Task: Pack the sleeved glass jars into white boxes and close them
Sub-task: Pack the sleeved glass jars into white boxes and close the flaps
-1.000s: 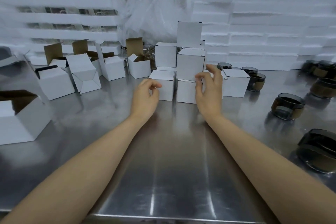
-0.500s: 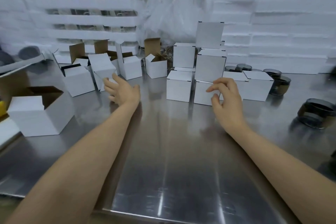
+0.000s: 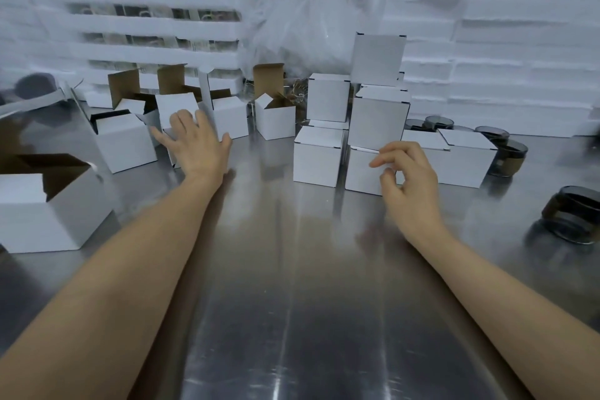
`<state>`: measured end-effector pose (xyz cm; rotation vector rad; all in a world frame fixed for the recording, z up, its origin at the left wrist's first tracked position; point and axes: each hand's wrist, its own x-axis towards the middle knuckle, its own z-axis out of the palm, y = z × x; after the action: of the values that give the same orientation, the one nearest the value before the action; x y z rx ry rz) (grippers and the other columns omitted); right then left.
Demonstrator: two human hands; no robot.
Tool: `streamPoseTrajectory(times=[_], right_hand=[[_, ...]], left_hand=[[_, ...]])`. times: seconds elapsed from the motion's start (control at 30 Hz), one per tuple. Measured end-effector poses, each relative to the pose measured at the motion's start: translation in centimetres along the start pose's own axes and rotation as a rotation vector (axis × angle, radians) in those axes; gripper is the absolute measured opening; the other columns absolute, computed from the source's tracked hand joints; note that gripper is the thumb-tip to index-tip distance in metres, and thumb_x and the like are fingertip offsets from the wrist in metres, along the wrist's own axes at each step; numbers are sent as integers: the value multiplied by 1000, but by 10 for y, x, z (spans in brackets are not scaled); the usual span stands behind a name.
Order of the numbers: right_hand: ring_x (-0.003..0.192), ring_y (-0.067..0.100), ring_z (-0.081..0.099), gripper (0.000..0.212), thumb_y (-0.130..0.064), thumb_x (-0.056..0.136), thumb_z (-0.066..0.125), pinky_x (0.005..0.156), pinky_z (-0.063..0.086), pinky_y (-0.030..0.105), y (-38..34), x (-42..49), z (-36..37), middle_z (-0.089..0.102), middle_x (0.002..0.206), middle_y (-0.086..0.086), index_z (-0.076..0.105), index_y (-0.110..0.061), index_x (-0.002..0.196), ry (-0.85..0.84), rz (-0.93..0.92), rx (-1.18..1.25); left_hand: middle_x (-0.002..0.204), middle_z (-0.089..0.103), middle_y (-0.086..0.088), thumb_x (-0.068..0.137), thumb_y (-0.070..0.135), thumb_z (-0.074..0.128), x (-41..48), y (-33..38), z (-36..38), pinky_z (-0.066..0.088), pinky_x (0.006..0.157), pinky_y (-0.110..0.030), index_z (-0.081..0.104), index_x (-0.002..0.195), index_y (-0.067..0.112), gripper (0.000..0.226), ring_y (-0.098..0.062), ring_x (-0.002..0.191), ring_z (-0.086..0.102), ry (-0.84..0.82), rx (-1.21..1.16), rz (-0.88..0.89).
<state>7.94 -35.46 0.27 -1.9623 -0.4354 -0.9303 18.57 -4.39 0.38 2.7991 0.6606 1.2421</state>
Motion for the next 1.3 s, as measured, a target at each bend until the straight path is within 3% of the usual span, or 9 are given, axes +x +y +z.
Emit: streamPoseTrajectory(times=[0.2,0.37,0.47,0.57,0.8,0.9,1.0,1.13,1.3], right_hand=[[91,13,53,30,14,79,45,75,35,9,-1,0,2,56,95,1,67,-7,80,1,-10,-14],[71,12,52,35,13,79,45,61,35,10,-4,0,-1,59,76,-10,63,-16,73,-43,74,35],[66,12,55,33,6,85,45,60,41,17,-10,-2,-3,60,76,-10,62,-21,77,-51,128,110],[65,11,57,24,-16,94,39,59,46,25,-17,-8,-11,62,84,-4,60,-25,98,-29,137,285],[119,-3,51,38,-35,93,41,95,45,25,-13,-2,-29,52,133,-13,46,-35,130,-3,258,496],[122,2,50,40,-12,94,50,100,46,28,-8,-1,-29,48,136,-4,46,-27,131,-66,241,407],[107,-18,43,37,-7,91,52,93,32,2,-10,1,-25,47,132,5,53,-19,126,38,203,216],[95,-27,40,39,-30,89,39,81,30,-3,-20,1,-22,42,129,-3,57,-24,123,-12,124,49],[99,-7,47,40,-24,90,33,84,33,1,-28,2,-21,57,119,-4,64,-18,116,31,134,81]], left_hand=[[133,41,-13,78,24,60,-7,0,-21,34,98,-43,51,99,10,26,-32,126,37,168,-448,-210],[128,39,-27,83,23,60,-26,35,-69,37,98,-24,48,100,-12,40,-27,118,38,524,-1091,-190],[125,38,-22,86,36,50,-45,75,-107,33,109,-31,45,115,-7,52,-31,120,41,411,-1484,-178],[114,48,-9,81,46,46,-90,100,-136,47,85,-27,42,113,19,43,-17,102,53,61,-1826,-109],[84,58,1,89,27,48,-129,119,-128,40,70,-26,54,88,18,11,-10,79,55,-794,-1846,-129],[88,61,6,98,9,43,-129,119,-124,42,72,-18,59,89,18,21,-2,81,56,-706,-1638,-57],[111,59,3,100,14,46,-129,115,-123,39,85,-12,59,108,16,15,4,99,55,-479,-1541,53],[133,44,23,92,39,48,-135,114,-130,38,93,-6,35,136,32,47,8,126,43,-611,-1696,198],[123,60,8,88,40,50,-137,118,-130,43,98,-24,28,137,36,54,-3,110,57,-635,-1708,155]])
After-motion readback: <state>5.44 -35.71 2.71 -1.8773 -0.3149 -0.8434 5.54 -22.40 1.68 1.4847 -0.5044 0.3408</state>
